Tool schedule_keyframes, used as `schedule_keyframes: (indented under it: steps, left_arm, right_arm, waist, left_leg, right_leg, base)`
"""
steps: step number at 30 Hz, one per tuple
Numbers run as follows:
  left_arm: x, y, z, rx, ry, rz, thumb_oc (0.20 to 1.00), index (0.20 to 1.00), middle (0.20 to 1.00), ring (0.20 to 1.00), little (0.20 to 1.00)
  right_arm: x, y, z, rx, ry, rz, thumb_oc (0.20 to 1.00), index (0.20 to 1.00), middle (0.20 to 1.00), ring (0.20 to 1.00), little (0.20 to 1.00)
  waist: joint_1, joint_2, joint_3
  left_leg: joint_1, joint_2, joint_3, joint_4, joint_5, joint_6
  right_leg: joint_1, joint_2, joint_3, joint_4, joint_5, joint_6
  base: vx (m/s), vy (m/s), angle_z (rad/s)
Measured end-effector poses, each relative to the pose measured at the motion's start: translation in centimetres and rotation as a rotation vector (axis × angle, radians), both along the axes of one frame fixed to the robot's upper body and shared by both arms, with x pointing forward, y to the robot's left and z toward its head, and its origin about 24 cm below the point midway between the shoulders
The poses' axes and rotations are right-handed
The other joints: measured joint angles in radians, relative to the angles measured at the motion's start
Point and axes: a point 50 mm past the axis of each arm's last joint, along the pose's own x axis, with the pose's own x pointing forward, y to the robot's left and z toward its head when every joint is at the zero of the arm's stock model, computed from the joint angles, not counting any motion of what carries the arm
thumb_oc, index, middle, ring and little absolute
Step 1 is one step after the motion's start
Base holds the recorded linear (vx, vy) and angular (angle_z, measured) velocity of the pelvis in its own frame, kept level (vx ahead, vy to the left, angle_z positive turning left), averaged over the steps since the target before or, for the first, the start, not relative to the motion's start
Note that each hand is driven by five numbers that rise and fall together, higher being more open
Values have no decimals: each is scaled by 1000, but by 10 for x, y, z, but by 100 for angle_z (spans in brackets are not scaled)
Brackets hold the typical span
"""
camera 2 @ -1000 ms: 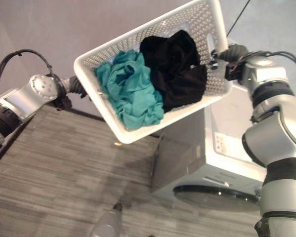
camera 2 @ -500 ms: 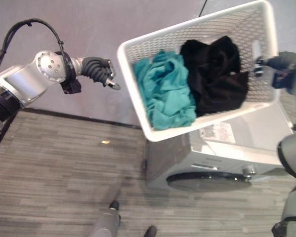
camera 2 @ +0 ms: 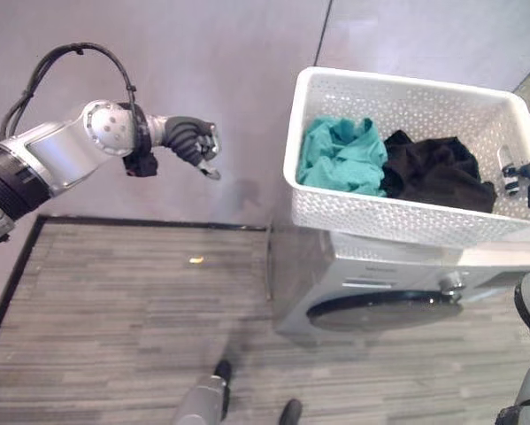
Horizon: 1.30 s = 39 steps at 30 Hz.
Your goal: Grab the laundry basket,head to the washer,open it,put in the laundry and shut it.
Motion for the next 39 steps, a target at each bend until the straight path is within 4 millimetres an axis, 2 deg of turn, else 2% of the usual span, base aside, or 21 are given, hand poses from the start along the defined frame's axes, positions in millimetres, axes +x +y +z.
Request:
schedule_keyframes:
  steps: [5, 14, 16, 17, 18, 19, 24, 30, 35, 39]
  left_arm:
    - [-4, -27, -11, 1, 30, -89, 200, 200, 200, 200, 200]
    - [-1, -44, -27, -11, 70, -110, 200, 200, 200, 200, 200]
    - [-1, -44, -32, -12, 83, -110, 200, 200, 200, 200, 200]
    - [-2, -44, -32, -12, 85, -112, 200, 200, 200, 200, 200]
    - [-2, -44, -33, -13, 88, -112, 200, 200, 200, 200, 200]
    - [-2, -44, -33, -13, 89, -112, 200, 200, 200, 200, 200]
    - [-1, -43, -47, -22, 121, -103, 200, 200, 200, 200, 200]
    - [3, -40, -64, -33, 135, -61, 200, 200, 200, 200, 200]
    - [4, -34, -72, -35, 139, -39, 200, 200, 200, 200, 200]
    - [5, -26, -69, -39, 131, -23, 200, 200, 200, 200, 200]
  right_arm:
    - [1, 1, 0, -10, 8, 1, 200, 200, 200, 200, 200]
    - [-15, -13, 1, 0, 14, -100, 200, 200, 200, 200, 200]
    - [-16, -14, 1, -20, 34, -106, 325, 325, 325, 325, 325]
    - [-16, -15, 1, -21, 34, -108, 325, 325, 325, 325, 325]
    - [-16, -14, 2, -28, 36, -107, 442, 442, 442, 442, 442]
    - [-16, -14, 3, -33, 36, -110, 1000, 1000, 1000, 1000, 1000]
    - [-14, -14, 14, -163, 82, -120, 1000, 1000, 1000, 1000, 1000]
    - [-12, -13, 16, -248, 138, -106, 1000, 1000, 1000, 1000, 1000]
    - [-8, -11, 21, -404, 207, -76, 1000, 1000, 1000, 1000, 1000]
    - [-8, -11, 25, -527, 273, -64, 1000, 1000, 1000, 1000, 1000]
  waist:
    - [0, 0, 0]
    - [2, -2, 1]
    - [3, -2, 1]
    - [3, -2, 1]
    - [3, -2, 1]
    - [3, -2, 1]
    - [3, -3, 2]
    - [2, -7, 4]
    - [2, -14, 8]
    - [2, -25, 14]
  left_leg:
    - [-5, 4, -5, -30, 17, -7]
    - [-4, -8, -21, -69, 45, -9]
    - [-5, -7, -23, -74, 47, -12]
    - [-5, -7, -23, -77, 48, -12]
    - [-5, -9, -23, -86, 56, -10]
    - [-5, -9, -23, -89, 58, -10]
    - [-1, -9, -24, -103, 65, -11]
    - [7, -13, -27, -119, 77, -11]
    - [28, -17, -29, -153, 95, -12]
    - [43, -18, -32, -173, 104, -15]
  right_leg:
    - [-12, 9, -4, -13, 2, -3]
    - [-17, 5, -14, -22, 3, -5]
    - [-18, 6, -16, -22, 3, -5]
    - [-19, 6, -16, -22, 3, -5]
    - [-23, 5, -17, -22, 4, -7]
    - [-25, 5, -17, -22, 5, -7]
    - [-26, 5, -22, -22, 5, -7]
    - [-22, 3, -31, -22, 5, -8]
    - [-14, 0, -36, -22, 6, -8]
    - [-8, 0, -39, -23, 6, -8]
  base:
    - [17, -44, 4]
    - [2, -22, 6]
    - [0, 0, 0]
    - [0, 0, 0]
    - [0, 0, 0]
    - [0, 0, 0]
    - [-3, -4, 1]
    - [-8, 3, 3]
    - [-6, 6, 2]
    - [-1, 5, 2]
